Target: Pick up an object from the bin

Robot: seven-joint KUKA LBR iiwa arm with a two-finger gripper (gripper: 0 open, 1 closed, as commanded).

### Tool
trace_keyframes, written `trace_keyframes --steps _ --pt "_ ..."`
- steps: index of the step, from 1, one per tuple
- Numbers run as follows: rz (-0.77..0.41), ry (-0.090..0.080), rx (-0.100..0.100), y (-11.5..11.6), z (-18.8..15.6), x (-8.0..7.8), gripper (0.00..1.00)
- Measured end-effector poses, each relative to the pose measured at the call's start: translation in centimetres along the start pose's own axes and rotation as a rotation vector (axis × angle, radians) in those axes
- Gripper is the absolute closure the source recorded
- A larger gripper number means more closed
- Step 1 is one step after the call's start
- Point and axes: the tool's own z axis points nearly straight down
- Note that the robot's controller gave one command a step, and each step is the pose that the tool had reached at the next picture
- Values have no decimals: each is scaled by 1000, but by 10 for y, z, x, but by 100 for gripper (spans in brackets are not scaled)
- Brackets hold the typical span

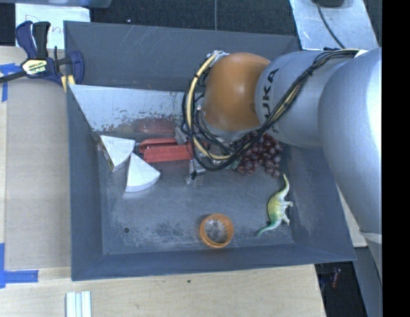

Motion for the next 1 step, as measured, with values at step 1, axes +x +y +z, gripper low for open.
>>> trace_keyframes --steps 1 --pt "-4 6 -4 -16 -4 4 0"
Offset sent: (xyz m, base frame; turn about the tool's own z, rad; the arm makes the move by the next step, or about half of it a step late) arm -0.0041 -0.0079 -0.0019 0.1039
